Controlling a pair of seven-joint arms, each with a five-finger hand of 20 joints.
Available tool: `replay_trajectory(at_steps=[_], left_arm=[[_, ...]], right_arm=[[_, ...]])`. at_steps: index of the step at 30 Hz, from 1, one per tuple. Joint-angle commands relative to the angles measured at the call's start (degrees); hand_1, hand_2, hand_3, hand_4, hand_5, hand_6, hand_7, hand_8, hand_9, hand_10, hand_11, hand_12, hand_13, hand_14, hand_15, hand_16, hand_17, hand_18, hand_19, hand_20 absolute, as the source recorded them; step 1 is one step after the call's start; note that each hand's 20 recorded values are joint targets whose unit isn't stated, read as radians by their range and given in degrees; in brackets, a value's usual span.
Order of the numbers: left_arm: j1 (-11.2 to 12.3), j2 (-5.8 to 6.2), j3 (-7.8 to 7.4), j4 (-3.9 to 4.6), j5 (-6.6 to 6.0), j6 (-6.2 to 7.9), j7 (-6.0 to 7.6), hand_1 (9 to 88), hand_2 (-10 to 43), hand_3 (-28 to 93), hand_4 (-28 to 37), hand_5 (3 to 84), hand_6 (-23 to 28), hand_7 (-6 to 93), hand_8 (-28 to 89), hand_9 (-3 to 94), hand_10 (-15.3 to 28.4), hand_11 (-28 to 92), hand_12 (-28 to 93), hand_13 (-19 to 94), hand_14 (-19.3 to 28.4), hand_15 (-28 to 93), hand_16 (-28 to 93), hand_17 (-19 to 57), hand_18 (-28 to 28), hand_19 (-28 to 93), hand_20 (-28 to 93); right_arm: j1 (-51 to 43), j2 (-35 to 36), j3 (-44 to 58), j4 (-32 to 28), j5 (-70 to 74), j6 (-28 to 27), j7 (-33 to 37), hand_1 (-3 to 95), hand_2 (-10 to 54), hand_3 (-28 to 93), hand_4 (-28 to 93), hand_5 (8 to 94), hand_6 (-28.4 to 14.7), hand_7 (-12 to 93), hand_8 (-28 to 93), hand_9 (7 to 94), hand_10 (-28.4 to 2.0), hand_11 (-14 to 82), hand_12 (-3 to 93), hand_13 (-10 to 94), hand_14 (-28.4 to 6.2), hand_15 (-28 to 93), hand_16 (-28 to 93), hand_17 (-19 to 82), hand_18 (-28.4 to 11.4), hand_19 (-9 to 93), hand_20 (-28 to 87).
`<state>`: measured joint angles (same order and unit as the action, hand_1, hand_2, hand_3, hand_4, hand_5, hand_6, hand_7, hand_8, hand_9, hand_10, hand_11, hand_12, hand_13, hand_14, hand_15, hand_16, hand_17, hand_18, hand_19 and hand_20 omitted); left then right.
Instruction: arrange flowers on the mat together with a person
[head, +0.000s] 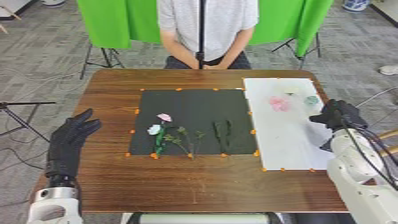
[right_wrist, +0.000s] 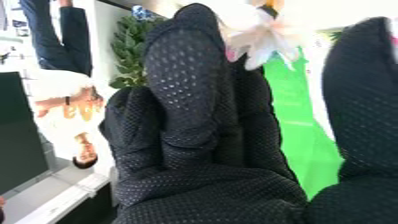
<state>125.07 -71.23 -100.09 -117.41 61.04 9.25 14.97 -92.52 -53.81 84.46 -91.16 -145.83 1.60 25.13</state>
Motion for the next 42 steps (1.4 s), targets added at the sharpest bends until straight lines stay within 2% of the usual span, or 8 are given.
replay_trajectory(at_steps=[1, 6, 10, 14, 23, 28, 31, 42], left_arm=[[0.7, -0.19, -0.31, -0.18, 0.20, -0.14, -0.33, 18.7, 8.4, 65, -28.3, 47.4, 3.6, 11.3, -6, 49.0, 15.7, 20, 13, 38, 18.1, 20, 0, 7.7, 11.8, 13, 16], [0.9, -0.41, -0.35, -0.27, 0.19, -0.17, -0.06, 19.0, 8.4, 65, -28.3, 47.4, 3.7, 11.3, -6, 49.0, 15.8, 20, 13, 38, 18.2, 20, 0, 7.7, 11.8, 13, 16], [1.0, -0.49, -0.33, -0.27, 0.13, -0.09, -0.04, 19.1, 8.3, 65, -28.3, 47.4, 3.7, 11.3, -6, 49.0, 15.8, 20, 13, 38, 18.2, 20, 0, 7.7, 11.8, 13, 16], [1.0, -0.49, -0.41, -0.35, 0.15, -0.05, -0.03, 19.1, 8.2, 65, -28.3, 47.4, 3.7, 11.2, -6, 49.0, 15.7, 20, 13, 38, 18.2, 20, 0, 7.7, 11.8, 13, 16], [0.8, -0.26, -0.50, -0.20, 0.21, -0.07, -0.46, 19.2, 8.2, 65, -28.3, 47.4, 3.6, 11.3, -6, 49.0, 15.7, 20, 13, 38, 18.2, 20, 0, 7.7, 11.8, 13, 16], [0.6, 0.01, -0.56, -0.18, 0.17, -0.11, -0.69, 19.1, 7.9, 65, -28.3, 47.4, 3.7, 11.2, -6, 49.0, 15.7, 20, 13, 38, 18.1, 20, 0, 7.7, 11.8, 13, 16], [0.8, 0.02, -0.54, -0.24, 0.18, -0.15, -0.73, 19.2, 8.0, 65, -28.3, 47.4, 3.7, 11.2, -6, 49.0, 15.7, 20, 13, 38, 18.2, 20, 0, 7.7, 11.8, 13, 16], [0.8, -0.07, -0.24, -0.17, 0.17, -0.04, -0.84, 19.3, 8.1, 65, -28.3, 47.4, 3.7, 11.2, -6, 49.0, 15.7, 20, 13, 38, 18.1, 20, 0, 7.7, 11.8, 13, 16]], right_arm=[[0.3, 0.5, -1.3, 1.5, -1.4, 4.2, 0.2, 45.0, -9.5, 65, -24, 66.9, 3.0, 19, -9, 80.6, -11.0, 20.8, 24.6, 91, -2.2, 49, 29, 58, -14.2, 93, 34], [0.6, 0.5, -2.0, 2.5, -0.1, 5.2, 0.5, 62.8, -9.5, 46, -18, 73.8, 2.8, 19, 4, 90.0, -7.8, 7.2, 38.7, 93, -1.0, 49, 31, 60, -13.2, 93, 35], [0.6, 0.9, -2.3, 2.8, 0.9, 8.7, 0.8, 65.9, -9.5, 51, -20, 79.9, 3.1, 20, 5, 93.3, -7.4, 8.2, 39.3, 94, -0.2, 52, 29, 62, -12.7, 93, 37], [0.6, 1.3, -0.6, 0.2, 1.3, 8.8, 1.2, 67.0, -9.5, 53, -20, 83.5, 2.1, 20, 6, 93.7, -7.3, 12.0, 38.1, 94, 0.1, 55, 27, 64, -12.3, 93, 37], [2.6, 3.0, 0.2, -12.7, 4.5, 11.9, -0.4, 67.1, -9.5, 54, -19, 84.0, 1.3, 20, 8, 93.7, -7.5, 13.5, 37.7, 94, 0.1, 55, 26, 64, -11.8, 93, 37], [8.4, 3.3, -7.0, -17.7, 8.4, 13.5, -5.2, 66.7, -9.5, 54, -19, 84.1, 1.4, 19, 8, 93.7, -7.7, 13.5, 37.9, 94, 0.2, 55, 26, 64, -11.6, 93, 37], [12.7, 2.8, -12.5, -19.7, 11.6, 11.7, -8.6, 66.5, -9.5, 55, -19, 84.3, 1.6, 19, 8, 93.7, -7.7, 13.5, 37.8, 94, 0.2, 55, 26, 64, -11.5, 93, 37], [24.9, 1.2, -32.8, -17.6, 16.5, 5.1, -17.5, 65.9, -9.5, 55, -19, 84.1, 2.1, 20, 7, 93.7, -7.4, 12.5, 38.1, 94, 0.3, 56, 27, 64, -11.3, 93, 38]])
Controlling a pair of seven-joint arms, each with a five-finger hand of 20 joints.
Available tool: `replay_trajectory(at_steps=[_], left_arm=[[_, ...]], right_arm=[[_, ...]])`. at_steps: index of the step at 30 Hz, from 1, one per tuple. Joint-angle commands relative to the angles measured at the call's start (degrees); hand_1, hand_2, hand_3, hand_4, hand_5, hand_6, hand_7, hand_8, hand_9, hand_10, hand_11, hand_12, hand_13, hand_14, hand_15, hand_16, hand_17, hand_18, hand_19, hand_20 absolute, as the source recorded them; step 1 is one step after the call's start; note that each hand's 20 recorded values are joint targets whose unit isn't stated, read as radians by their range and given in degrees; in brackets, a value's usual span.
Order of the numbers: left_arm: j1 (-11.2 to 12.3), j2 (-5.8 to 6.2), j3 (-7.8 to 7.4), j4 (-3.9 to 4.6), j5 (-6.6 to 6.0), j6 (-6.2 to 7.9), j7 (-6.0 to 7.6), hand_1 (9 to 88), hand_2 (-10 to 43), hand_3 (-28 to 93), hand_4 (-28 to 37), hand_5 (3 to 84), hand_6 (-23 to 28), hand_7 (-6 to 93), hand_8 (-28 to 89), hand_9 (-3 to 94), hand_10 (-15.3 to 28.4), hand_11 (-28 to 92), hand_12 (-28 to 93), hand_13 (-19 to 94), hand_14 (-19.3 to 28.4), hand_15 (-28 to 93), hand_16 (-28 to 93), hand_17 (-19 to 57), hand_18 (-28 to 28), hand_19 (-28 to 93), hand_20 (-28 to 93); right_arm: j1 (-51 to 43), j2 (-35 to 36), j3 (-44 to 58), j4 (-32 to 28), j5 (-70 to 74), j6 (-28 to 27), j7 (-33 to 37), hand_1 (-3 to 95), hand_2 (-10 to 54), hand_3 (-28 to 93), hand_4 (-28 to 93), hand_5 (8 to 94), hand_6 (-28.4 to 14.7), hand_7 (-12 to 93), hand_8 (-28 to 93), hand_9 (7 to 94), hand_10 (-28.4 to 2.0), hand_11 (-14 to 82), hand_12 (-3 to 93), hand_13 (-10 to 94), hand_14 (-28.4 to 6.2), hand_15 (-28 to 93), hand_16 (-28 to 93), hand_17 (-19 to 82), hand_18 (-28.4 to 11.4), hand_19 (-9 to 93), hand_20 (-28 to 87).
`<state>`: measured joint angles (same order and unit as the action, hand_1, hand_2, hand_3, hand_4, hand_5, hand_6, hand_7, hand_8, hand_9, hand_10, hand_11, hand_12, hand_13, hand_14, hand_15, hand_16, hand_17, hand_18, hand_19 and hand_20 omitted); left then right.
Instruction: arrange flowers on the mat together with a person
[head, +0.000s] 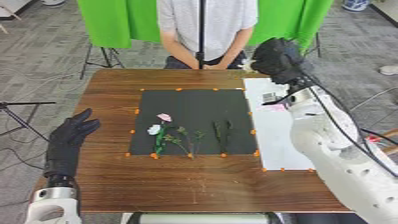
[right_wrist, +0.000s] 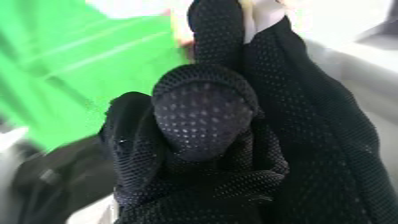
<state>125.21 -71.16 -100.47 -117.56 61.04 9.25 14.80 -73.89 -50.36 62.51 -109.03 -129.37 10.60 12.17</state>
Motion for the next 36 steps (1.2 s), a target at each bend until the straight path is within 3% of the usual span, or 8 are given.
replay_trajectory(at_steps=[1, 16, 22, 25, 26, 36], left_arm=[[0.7, -0.13, 0.16, 0.00, 0.16, -0.03, -0.68, 19.3, 8.1, 65, -28.3, 47.4, 3.7, 11.3, -6, 49.0, 15.7, 20, 13, 38, 18.1, 20, 0, 7.7, 11.8, 13, 16], [0.4, 0.20, 0.61, 0.24, 0.20, -0.60, -0.90, 19.1, 8.0, 65, -28.3, 47.4, 3.7, 11.1, -6, 49.0, 15.7, 20, 13, 38, 18.2, 20, 0, 7.7, 11.8, 13, 16], [-0.8, 0.35, 1.01, 0.97, 0.25, -1.05, -1.67, 19.1, 8.0, 65, -28.3, 47.4, 3.7, 11.1, -6, 48.9, 15.7, 20, 13, 38, 18.2, 20, 0, 7.7, 11.8, 13, 16], [-0.9, 0.45, 1.02, 1.00, 0.24, -1.04, -1.81, 19.2, 8.1, 65, -28.3, 47.4, 3.7, 11.2, -6, 48.9, 15.7, 20, 13, 38, 18.2, 20, 0, 7.7, 11.8, 13, 16], [1.1, 0.33, 0.69, -0.08, 0.20, -0.96, -0.94, 19.2, 8.0, 65, -28.3, 47.4, 3.7, 11.2, -6, 48.9, 15.7, 20, 13, 38, 18.2, 20, 0, 7.7, 11.8, 13, 16], [-0.2, 0.41, 0.95, 0.54, 0.36, -1.26, -1.33, 18.9, 7.7, 65, -28.3, 47.3, 3.7, 11.2, -6, 48.9, 15.7, 20, 13, 38, 18.2, 20, 0, 7.7, 11.8, 13, 16]], right_arm=[[6.7, -2.4, -12.1, 0.5, -0.2, -4.9, -5.5, 65.9, -9.5, 55, -19, 84.1, 2.1, 20, 7, 93.7, -7.4, 12.3, 38.1, 94, 0.2, 56, 27, 64, -11.3, 93, 38], [12.3, -6.5, -26.6, 5.0, -3.5, -6.8, -9.3, 65.6, -9.5, 55, -21, 83.8, 3.0, 20, 5, 93.7, -8.2, 10.2, 37.4, 94, 0.8, 57, 27, 64, -11.4, 93, 42], [12.9, -10.1, -27.5, 10.5, -6.3, -4.8, -12.1, 65.4, -9.5, 55, -21, 83.7, 3.5, 21, 5, 93.6, -8.4, 8.2, 36.6, 94, 1.0, 58, 27, 64, -11.5, 93, 43], [12.4, -10.1, -28.4, 11.0, -7.5, -3.5, -11.9, 65.3, -9.5, 55, -21, 83.6, 3.7, 21, 5, 93.6, -8.4, 7.4, 36.2, 94, 1.1, 59, 27, 64, -11.4, 93, 44], [12.0, -8.8, -29.8, 9.3, -7.8, -2.9, -10.5, 65.2, -9.5, 55, -21, 83.6, 3.7, 21, 5, 93.6, -8.4, 7.2, 36.1, 94, 1.1, 59, 27, 64, -11.4, 93, 44], [11.7, -10.2, -30.9, 12.2, -10.4, -1.8, -10.8, 64.0, -9.5, 56, -21, 82.5, 4.5, 22, 4, 93.2, -7.9, 4.9, 34.1, 94, 1.1, 60, 26, 64, -11.7, 93, 46]])
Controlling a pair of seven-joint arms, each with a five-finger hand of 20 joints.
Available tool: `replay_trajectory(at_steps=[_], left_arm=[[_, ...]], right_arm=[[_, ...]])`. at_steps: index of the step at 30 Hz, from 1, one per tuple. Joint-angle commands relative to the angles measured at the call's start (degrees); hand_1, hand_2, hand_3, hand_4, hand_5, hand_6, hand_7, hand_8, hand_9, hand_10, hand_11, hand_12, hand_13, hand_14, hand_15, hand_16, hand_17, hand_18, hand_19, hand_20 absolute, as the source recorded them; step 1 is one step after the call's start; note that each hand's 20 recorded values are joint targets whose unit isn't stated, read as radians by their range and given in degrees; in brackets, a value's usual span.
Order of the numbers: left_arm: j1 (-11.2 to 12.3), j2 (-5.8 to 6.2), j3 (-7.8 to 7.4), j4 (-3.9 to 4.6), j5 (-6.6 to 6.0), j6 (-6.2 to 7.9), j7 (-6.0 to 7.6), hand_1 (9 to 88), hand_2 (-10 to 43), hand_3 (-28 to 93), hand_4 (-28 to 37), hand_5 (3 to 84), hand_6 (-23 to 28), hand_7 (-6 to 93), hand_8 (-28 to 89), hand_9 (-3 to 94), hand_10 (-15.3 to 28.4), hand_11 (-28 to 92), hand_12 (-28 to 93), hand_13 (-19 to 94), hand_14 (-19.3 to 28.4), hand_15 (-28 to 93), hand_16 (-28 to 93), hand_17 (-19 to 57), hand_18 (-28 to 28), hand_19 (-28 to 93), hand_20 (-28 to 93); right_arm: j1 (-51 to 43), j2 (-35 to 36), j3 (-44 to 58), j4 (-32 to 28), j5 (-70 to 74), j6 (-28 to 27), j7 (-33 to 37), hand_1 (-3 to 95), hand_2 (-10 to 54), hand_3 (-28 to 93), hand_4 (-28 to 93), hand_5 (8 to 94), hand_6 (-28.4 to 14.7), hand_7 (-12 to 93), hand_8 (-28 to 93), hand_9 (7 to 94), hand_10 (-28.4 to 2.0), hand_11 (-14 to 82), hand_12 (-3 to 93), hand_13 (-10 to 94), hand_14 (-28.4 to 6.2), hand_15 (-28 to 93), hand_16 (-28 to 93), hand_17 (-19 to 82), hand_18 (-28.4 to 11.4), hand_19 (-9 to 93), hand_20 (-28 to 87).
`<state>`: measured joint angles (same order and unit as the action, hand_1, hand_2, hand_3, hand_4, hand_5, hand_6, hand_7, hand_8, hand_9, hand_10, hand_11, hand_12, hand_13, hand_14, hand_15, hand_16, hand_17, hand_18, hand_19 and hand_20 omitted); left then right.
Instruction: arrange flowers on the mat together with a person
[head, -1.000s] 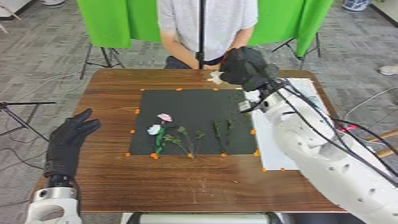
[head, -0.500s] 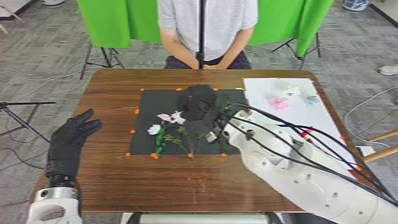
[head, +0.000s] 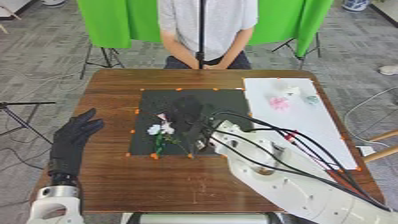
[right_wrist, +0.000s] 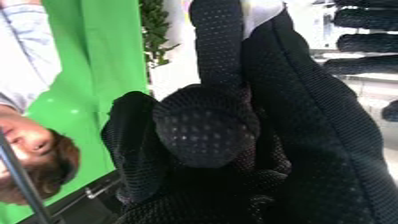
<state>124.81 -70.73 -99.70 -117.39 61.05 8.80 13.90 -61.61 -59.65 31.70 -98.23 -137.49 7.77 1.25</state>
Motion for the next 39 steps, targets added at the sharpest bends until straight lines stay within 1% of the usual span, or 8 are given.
replay_trajectory(at_steps=[1, 5, 13, 16, 17, 23, 34, 39], left_arm=[[0.1, -0.01, 0.20, 0.46, 0.32, -0.79, -0.34, 18.8, 7.7, 65, -28.3, 47.3, 3.7, 11.2, -6, 48.9, 15.7, 20, 13, 38, 18.1, 20, 0, 7.7, 11.8, 13, 16], [-0.5, -0.04, 0.35, 0.79, 0.39, -1.03, -0.51, 18.7, 7.3, 66, -28.3, 47.3, 3.7, 11.2, -6, 48.8, 15.7, 20, 13, 38, 18.1, 20, 0, 7.6, 11.8, 13, 16], [-0.4, -0.09, 0.32, 0.75, 0.33, -1.01, -0.29, 18.6, 6.4, 66, -28.3, 47.3, 3.7, 11.2, -6, 48.8, 15.7, 20, 13, 38, 18.1, 20, 0, 7.6, 11.9, 13, 16], [-0.3, -0.14, 0.26, 0.64, 0.30, -0.87, -0.16, 18.6, 6.1, 66, -28.3, 47.3, 3.7, 11.2, -6, 48.8, 15.6, 20, 13, 38, 18.1, 20, 0, 7.6, 11.8, 13, 16], [-0.6, -0.06, 0.33, 0.80, 0.33, -1.02, -0.29, 18.7, 6.0, 66, -28.3, 47.3, 3.8, 11.2, -6, 48.8, 15.6, 20, 13, 38, 18.1, 20, 0, 7.6, 11.9, 13, 16], [-0.4, -0.16, 0.18, 0.68, 0.41, -1.13, -0.12, 18.8, 5.7, 66, -28.3, 47.2, 3.7, 11.1, -6, 48.8, 15.6, 20, 13, 38, 18.2, 20, 0, 7.6, 11.9, 13, 16], [-0.8, -0.16, 0.25, 0.78, 0.30, -1.09, -0.25, 19.1, 5.5, 66, -28.3, 47.2, 3.8, 11.1, -6, 48.7, 15.6, 20, 13, 38, 18.1, 20, 0, 7.5, 11.9, 13, 16], [-0.2, -0.30, 0.07, 0.52, 0.23, -1.10, -0.02, 19.0, 5.5, 66, -28.3, 47.2, 3.7, 11.1, -6, 48.7, 15.6, 20, 13, 38, 18.1, 20, 0, 7.5, 12.0, 13, 16]], right_arm=[[-0.4, -1.2, -0.1, 1.9, -2.4, 1.2, 0.2, 63.6, -9.5, 56, -21, 82.4, 4.6, 22, 4, 93.0, -7.9, 4.6, 33.7, 94, 1.0, 60, 26, 64, -11.7, 93, 46], [-0.1, -2.4, 0.3, 4.1, -3.2, 2.3, 0.2, 63.3, -9.5, 56, -21, 82.2, 4.8, 22, 3, 92.6, -8.0, 3.9, 32.7, 94, 1.0, 60, 26, 64, -11.9, 93, 47], [-0.3, -3.4, 1.0, 6.2, -4.5, 1.3, -0.2, 62.2, -9.5, 57, -20, 81.6, 5.0, 22, 3, 91.6, -8.0, 3.4, 31.8, 94, 1.0, 60, 26, 64, -11.9, 93, 47], [-0.4, -3.4, 1.4, 6.4, -4.5, 0.5, -0.4, 60.9, -9.5, 57, -20, 81.1, 5.2, 21, 2, 90.7, -7.9, 3.1, 31.2, 94, 1.0, 60, 26, 64, -11.9, 93, 47], [-0.3, -3.3, 1.1, 6.4, -4.2, 1.1, 0.0, 60.5, -9.5, 57, -19, 80.8, 5.2, 21, 2, 90.2, -8.0, 3.0, 31.1, 94, 0.9, 60, 26, 64, -12.0, 93, 47], [-0.5, -3.0, 1.5, 5.6, -4.0, -0.6, 0.0, 58.1, -9.5, 56, -18, 77.2, 5.1, 20, 1, 88.0, -8.4, 3.2, 31.1, 94, 1.0, 59, 26, 64, -12.1, 93, 47], [-0.6, -3.1, 1.7, 5.2, -3.7, -1.7, 0.1, 55.4, -9.5, 55, -18, 74.6, 5.5, 20, -1, 86.5, -9.0, 7.9, 27.8, 94, 0.7, 59, 27, 63, -12.5, 93, 47], [-0.6, -3.0, 1.8, 5.2, -3.7, -2.5, 0.3, 51.5, -9.5, 60, -19, 72.5, 5.7, 20, -2, 86.6, -9.0, 9.5, 26.3, 94, 0.7, 58, 27, 63, -12.8, 93, 47]])
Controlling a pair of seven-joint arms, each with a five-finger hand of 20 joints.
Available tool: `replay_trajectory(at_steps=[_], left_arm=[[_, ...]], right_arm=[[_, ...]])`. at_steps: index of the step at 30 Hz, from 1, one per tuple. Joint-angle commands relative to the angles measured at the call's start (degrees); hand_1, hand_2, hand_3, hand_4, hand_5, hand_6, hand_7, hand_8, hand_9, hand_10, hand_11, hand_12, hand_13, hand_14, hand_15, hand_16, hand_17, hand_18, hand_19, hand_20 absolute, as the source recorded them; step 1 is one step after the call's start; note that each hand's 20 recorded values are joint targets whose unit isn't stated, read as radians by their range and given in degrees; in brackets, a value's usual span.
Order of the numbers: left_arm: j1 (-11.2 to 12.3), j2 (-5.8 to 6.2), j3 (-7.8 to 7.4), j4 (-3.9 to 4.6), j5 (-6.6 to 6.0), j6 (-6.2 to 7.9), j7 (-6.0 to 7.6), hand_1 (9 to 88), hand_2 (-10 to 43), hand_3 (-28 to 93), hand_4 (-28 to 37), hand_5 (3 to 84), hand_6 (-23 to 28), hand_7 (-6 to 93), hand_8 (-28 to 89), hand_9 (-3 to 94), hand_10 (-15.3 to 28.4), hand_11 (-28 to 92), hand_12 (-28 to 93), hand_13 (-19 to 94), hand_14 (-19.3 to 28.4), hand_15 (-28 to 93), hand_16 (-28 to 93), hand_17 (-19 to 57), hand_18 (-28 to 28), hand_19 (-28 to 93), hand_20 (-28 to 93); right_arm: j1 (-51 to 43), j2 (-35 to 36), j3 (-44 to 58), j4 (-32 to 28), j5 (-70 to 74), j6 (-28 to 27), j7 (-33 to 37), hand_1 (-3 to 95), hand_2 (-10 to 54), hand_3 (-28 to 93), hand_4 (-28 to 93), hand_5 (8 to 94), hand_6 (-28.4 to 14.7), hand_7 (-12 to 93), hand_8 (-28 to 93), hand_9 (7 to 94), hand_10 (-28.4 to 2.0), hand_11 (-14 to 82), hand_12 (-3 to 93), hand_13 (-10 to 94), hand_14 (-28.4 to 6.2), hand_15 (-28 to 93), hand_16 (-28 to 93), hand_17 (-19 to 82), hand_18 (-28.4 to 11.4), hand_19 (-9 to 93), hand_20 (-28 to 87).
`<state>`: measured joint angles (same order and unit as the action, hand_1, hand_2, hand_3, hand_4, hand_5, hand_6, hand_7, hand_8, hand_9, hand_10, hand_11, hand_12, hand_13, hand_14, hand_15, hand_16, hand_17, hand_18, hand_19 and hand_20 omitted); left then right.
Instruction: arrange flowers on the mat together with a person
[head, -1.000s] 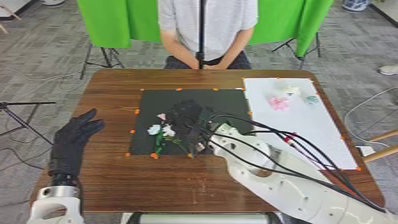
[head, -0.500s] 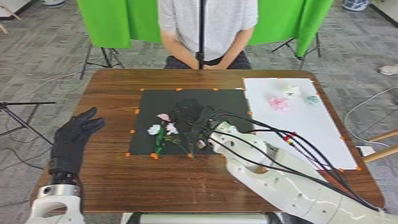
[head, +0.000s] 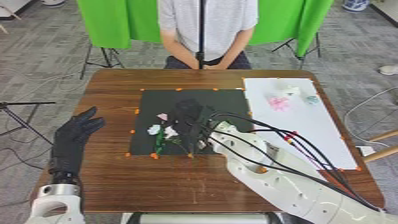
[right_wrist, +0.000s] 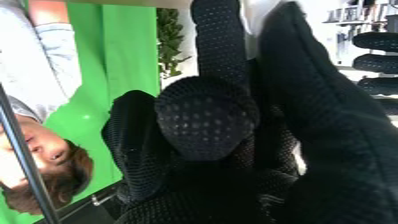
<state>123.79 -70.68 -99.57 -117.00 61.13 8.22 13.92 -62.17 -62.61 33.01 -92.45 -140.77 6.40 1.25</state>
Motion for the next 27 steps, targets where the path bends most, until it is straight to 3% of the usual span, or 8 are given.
replay_trajectory(at_steps=[1, 13, 18, 22, 27], left_arm=[[0.7, -0.27, -0.01, 0.19, 0.12, -0.55, -0.06, 19.0, 5.5, 66, -28.3, 47.2, 3.8, 11.1, -6, 48.7, 15.6, 20, 13, 38, 18.1, 20, 0, 7.5, 12.0, 13, 16], [0.6, -0.33, -0.02, 0.16, 0.21, -0.43, -0.27, 19.2, 5.4, 66, -28.3, 47.2, 3.7, 11.1, -6, 48.8, 15.6, 20, 13, 38, 18.1, 20, 0, 7.3, 12.1, 13, 16], [0.6, -0.35, -0.10, 0.07, 0.19, -0.35, -0.27, 19.2, 5.2, 66, -28.3, 47.1, 3.7, 11.2, -6, 48.7, 15.5, 20, 13, 38, 18.2, 20, 0, 7.3, 12.2, 13, 16], [0.7, -0.38, -0.13, 0.08, 0.16, -0.33, -0.21, 19.3, 5.2, 66, -28.3, 47.2, 3.6, 11.3, -6, 48.7, 15.6, 20, 13, 38, 18.2, 20, 0, 7.3, 12.2, 13, 16], [1.3, -0.46, -0.32, -0.21, 0.13, -0.34, -0.20, 19.1, 5.1, 66, -28.3, 47.2, 3.6, 11.2, -6, 48.8, 15.6, 20, 13, 38, 18.2, 20, 0, 7.3, 12.2, 13, 16]], right_arm=[[-0.1, 0.0, 0.6, -0.6, -0.6, -1.1, 0.2, 50.5, -9.5, 61, -19, 72.1, 5.7, 19, -2, 86.4, -9.1, 9.9, 26.3, 94, 0.6, 58, 27, 63, -12.8, 93, 47], [0.5, 0.4, 3.4, -0.7, -0.5, -3.1, -1.4, 43.8, -9.5, 69, -21, 67.3, 6.4, 19, -13, 83.9, -10.2, 14.3, 20.0, 94, 0.2, 57, 27, 63, -13.0, 93, 46], [-1.2, 3.4, 8.0, -7.5, 1.8, -3.5, -0.3, 42.9, -9.5, 69, -20, 66.9, 6.4, 19, -14, 83.5, -10.3, 15.4, 18.2, 94, 0.2, 57, 27, 63, -13.0, 93, 46], [-7.5, 4.0, 19.4, -14.6, 6.6, 0.5, 0.1, 42.1, -9.5, 69, -20, 66.8, 6.4, 19, -14, 83.4, -10.2, 15.5, 18.0, 94, 0.2, 57, 27, 63, -13.0, 93, 46], [-18.0, 3.3, 33.7, -22.5, 19.2, 10.5, 0.6, 40.7, -9.5, 69, -20, 68.0, 5.3, 19, -13, 83.2, -10.7, 15.5, 18.0, 94, 0.3, 57, 27, 63, -12.7, 93, 46]])
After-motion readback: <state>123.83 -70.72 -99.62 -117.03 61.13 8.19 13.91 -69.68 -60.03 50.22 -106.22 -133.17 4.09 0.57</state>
